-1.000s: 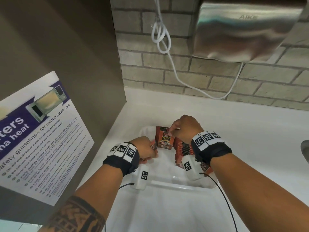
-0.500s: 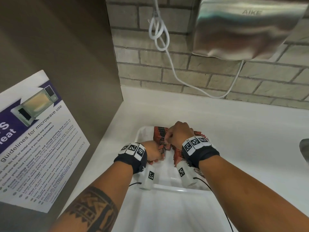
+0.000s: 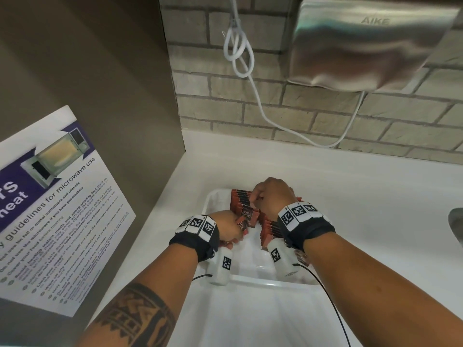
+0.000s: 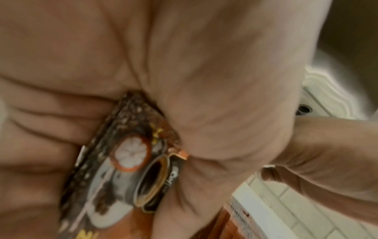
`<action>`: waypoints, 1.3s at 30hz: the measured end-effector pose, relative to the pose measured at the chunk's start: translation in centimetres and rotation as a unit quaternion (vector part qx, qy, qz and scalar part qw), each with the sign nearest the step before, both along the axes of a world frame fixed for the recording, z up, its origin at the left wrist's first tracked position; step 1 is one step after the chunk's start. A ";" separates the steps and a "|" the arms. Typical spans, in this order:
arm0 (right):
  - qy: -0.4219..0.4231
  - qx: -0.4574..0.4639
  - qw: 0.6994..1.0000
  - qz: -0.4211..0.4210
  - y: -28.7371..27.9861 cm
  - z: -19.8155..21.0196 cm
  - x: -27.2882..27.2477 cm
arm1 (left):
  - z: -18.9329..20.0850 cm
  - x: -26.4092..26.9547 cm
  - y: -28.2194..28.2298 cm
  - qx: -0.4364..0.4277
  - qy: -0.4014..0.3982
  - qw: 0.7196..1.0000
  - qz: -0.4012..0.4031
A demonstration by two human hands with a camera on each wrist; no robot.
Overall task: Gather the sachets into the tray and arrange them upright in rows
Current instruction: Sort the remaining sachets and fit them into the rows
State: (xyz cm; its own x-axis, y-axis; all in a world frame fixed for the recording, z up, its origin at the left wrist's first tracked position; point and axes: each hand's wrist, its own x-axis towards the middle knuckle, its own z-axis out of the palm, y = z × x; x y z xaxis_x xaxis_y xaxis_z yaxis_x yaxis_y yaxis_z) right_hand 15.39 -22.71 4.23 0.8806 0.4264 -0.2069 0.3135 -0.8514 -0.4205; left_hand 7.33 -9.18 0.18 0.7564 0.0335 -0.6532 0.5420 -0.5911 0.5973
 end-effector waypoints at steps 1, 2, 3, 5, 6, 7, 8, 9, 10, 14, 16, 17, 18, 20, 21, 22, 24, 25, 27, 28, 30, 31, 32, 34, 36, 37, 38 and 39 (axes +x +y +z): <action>-0.005 0.020 1.000 0.004 -0.2 0.2 -0.1 | 0.0 0.0 0.2 -0.011 0.001 1.000 0.009; -0.003 0.041 0.999 0.011 -0.4 0.5 -0.2 | 0.1 0.0 0.5 -0.023 -0.001 1.000 0.017; 0.010 0.063 0.998 0.018 -0.8 0.6 -0.5 | 0.3 -0.2 0.9 -0.038 -0.007 0.999 0.026; 0.070 0.104 0.991 0.046 -1.4 1.0 -1.2 | 0.7 -0.8 1.5 -0.119 -0.031 0.991 0.055; 0.104 0.123 0.985 0.061 -1.7 1.0 -1.6 | 0.9 -1.2 1.9 -0.189 -0.042 0.978 0.071; 0.127 0.141 0.979 0.069 -1.8 1.0 -1.8 | 1.3 -1.7 2.1 -0.257 -0.051 0.962 0.082; 0.130 0.156 0.977 0.067 -2.0 1.0 -2.0 | 1.5 -2.0 2.3 -0.302 -0.062 0.947 0.087; 0.117 0.169 0.977 0.061 -2.1 1.1 -2.1 | 1.7 -2.3 2.3 -0.321 -0.077 0.940 0.092; 0.103 0.181 0.977 0.054 -2.2 1.2 -2.2 | 1.7 -2.3 2.4 -0.322 -0.091 0.938 0.096; 0.087 0.190 0.977 0.049 -2.3 2.2 -2.2 | 1.8 -2.4 2.3 -0.291 -0.126 0.944 0.096; 0.075 0.172 0.981 0.041 -2.3 2.6 -2.1 | 1.8 -2.6 2.4 -0.255 -0.124 0.955 0.091; 0.067 0.157 0.985 0.035 -2.2 2.8 -1.9 | 1.9 -2.6 2.6 -0.228 -0.118 0.962 0.094; 0.057 0.142 0.988 0.032 -2.2 2.9 -1.8 | 1.8 -2.6 2.8 -0.196 -0.107 0.969 0.101; 0.038 0.107 0.993 0.033 -2.0 2.9 -1.6 | 1.8 -2.4 3.2 -0.119 -0.080 0.983 0.116; 0.031 0.092 0.995 0.033 -1.9 2.8 -1.5 | 1.8 -2.4 3.3 -0.080 -0.069 0.987 0.117; 0.028 0.081 0.996 0.033 -1.7 2.7 -1.5 | 1.7 -2.3 3.3 -0.046 -0.059 0.991 0.112; 0.030 0.064 0.997 0.029 -1.4 2.3 -1.6 | 1.6 -2.0 3.1 0.003 -0.037 0.996 0.082; 0.031 0.051 0.998 0.028 -1.2 2.1 -1.6 | 1.6 -1.9 2.9 0.019 -0.027 0.998 0.059; 0.029 0.015 0.999 0.032 -0.7 1.5 -1.6 | 1.4 -1.5 2.2 0.031 -0.018 0.999 0.013; 0.026 -0.003 0.999 0.031 -0.5 1.2 -1.5 | 1.3 -1.4 1.8 0.033 -0.019 0.999 -0.009; 0.011 -0.044 0.999 0.026 0.0 0.8 -1.5 | 1.2 -1.1 0.9 0.044 -0.022 0.998 -0.042; 0.002 -0.063 0.998 0.024 0.2 0.5 -1.5 | 1.1 -0.9 0.6 0.051 -0.023 0.997 -0.054; -0.005 -0.079 0.997 0.023 0.4 0.3 -1.3 | 0.9 -0.7 0.3 0.054 -0.021 0.996 -0.062; -0.007 -0.097 0.995 0.020 0.8 -0.1 -1.1 | 0.6 -0.2 0.1 0.058 -0.017 0.996 -0.069; -0.004 -0.112 0.993 0.020 1.1 -0.5 -0.8 | 0.3 0.1 -0.1 0.059 -0.014 0.996 -0.066; -0.002 -0.119 0.993 0.021 1.1 -0.6 -0.7 | 0.1 0.2 -0.1 0.057 -0.014 0.996 -0.061; -0.001 -0.123 0.992 0.022 1.1 -0.7 -0.7 | -0.1 0.3 -0.1 0.055 -0.015 0.997 -0.058; 0.000 -0.123 0.992 0.023 1.1 -0.8 -0.6 | -0.2 0.3 -0.2 0.053 -0.016 0.997 -0.056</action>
